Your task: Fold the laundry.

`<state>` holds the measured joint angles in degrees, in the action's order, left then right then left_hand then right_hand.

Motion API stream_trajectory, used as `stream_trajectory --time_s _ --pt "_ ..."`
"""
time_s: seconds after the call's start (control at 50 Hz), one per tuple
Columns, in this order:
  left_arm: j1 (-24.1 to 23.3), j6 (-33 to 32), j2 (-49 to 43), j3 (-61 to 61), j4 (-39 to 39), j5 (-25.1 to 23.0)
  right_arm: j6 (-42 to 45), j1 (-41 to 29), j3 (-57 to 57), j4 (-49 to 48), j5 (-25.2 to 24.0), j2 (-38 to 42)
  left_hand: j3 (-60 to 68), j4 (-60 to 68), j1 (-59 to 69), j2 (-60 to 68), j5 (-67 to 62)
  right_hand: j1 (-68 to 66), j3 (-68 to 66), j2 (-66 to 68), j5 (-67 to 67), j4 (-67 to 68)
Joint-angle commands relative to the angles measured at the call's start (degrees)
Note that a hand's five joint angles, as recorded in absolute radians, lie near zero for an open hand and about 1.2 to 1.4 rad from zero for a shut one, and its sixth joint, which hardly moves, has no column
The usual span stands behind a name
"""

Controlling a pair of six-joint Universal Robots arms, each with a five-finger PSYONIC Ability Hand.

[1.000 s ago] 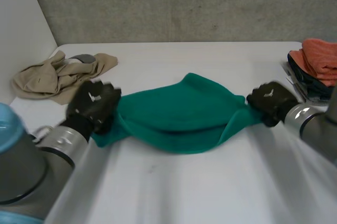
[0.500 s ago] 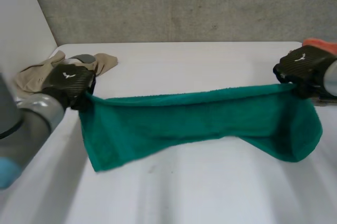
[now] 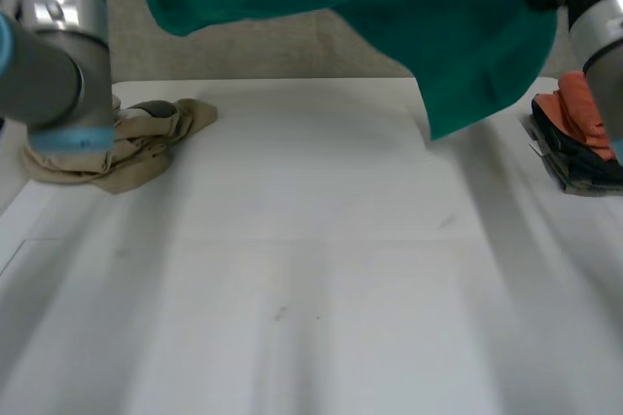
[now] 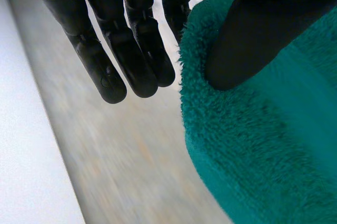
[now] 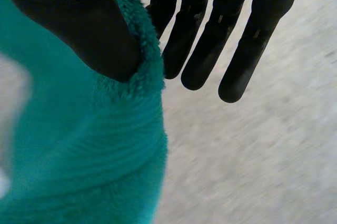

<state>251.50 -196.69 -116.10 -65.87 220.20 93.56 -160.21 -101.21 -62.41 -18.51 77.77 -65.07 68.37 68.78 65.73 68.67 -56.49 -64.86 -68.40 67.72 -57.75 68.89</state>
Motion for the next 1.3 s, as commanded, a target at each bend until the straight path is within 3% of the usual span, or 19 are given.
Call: stream_trajectory --time_s 0.02,0.2,0.28,0.34,0.38,0.54,0.7,0.92,0.98,1.04,1.08,1.14,1.18,1.3 --pt "-0.13 0.78 0.61 -15.31 -2.67 -0.92 7.53 0.04 -10.09 15.24 -7.02 -0.41 11.63 11.22 14.27 11.33 -13.51 -15.14 -11.60 12.28 -12.25 11.11" --pt "-0.22 0.43 1.49 -31.77 -2.58 -5.84 26.16 0.40 -24.24 29.57 -7.37 2.57 11.63 11.22 14.27 11.33 -13.51 -15.14 -11.60 12.28 -12.25 11.11" --pt "-0.31 0.34 2.54 -35.20 -2.58 -7.51 26.97 0.40 -24.52 29.32 -5.97 2.58 11.63 11.22 14.27 11.33 -13.51 29.91 33.45 -32.76 32.80 -33.93" --pt "-0.40 0.43 3.86 -36.61 -2.58 -7.69 26.89 0.66 -22.33 28.97 -5.53 2.49 11.63 11.22 14.27 11.33 -13.51 44.63 48.17 -47.49 47.52 -48.66" --pt "-0.40 0.43 5.34 -37.66 -2.58 -7.69 26.62 0.92 -21.01 28.97 -5.44 2.40 11.63 11.22 14.27 11.33 -13.51 45.02 48.56 -47.88 47.91 -49.05" --pt "-0.49 0.78 10.10 -40.21 -2.58 -7.69 25.83 2.15 -13.45 34.05 -5.00 0.99 11.63 11.22 14.27 11.33 -13.51 43.51 47.05 -46.37 46.40 -47.54" --pt "-0.75 0.87 12.39 -41.71 -2.58 -7.78 26.44 2.68 -3.96 45.48 -4.74 9.77 11.63 11.22 14.27 11.33 -13.51 35.62 39.16 -38.48 38.51 -39.64" --pt "-0.57 0.87 12.39 -43.29 -2.58 -7.78 26.62 3.12 -3.95 42.94 0.80 14.79 11.63 11.22 14.27 11.33 -13.51 23.33 26.87 -26.19 26.22 -27.35" --pt "-0.66 0.78 12.47 -43.29 -2.58 -7.69 26.45 3.30 -4.47 41.45 1.15 14.97 11.63 11.22 14.27 11.33 -13.51 -15.03 -11.49 12.17 -12.14 11.00" --pt "-0.57 0.61 13.44 -43.29 -3.02 -7.60 25.39 4.44 -6.05 35.75 1.33 14.18 11.63 11.22 14.27 11.33 -13.51 -15.14 -11.60 12.28 -12.25 11.11" --pt "-0.40 0.52 16.15 -43.38 -4.42 -7.51 25.39 4.88 -7.54 33.02 1.41 12.08 11.63 11.22 14.27 11.33 -13.51 -15.14 -11.60 12.28 -12.25 11.11" --pt "-0.14 0.52 20.89 -43.21 -8.71 -7.43 25.13 6.02 -9.48 31.16 1.33 1.90 11.63 11.22 14.27 11.33 -13.51 -15.14 -11.60 12.28 -12.25 11.11" --pt "0.04 0.52 23.62 -42.68 -11.71 -7.51 25.56 7.60 -10.01 32.39 1.15 -4.79 11.63 11.22 14.27 11.33 -13.51 -15.14 -11.60 12.28 -12.25 11.11" --pt "2.93 0.26 35.74 -39.26 -24.00 -7.69 27.14 10.59 -6.94 42.75 0.45 -11.48 11.63 11.22 14.27 11.33 -13.51 -15.14 -11.60 12.28 -12.25 11.11"
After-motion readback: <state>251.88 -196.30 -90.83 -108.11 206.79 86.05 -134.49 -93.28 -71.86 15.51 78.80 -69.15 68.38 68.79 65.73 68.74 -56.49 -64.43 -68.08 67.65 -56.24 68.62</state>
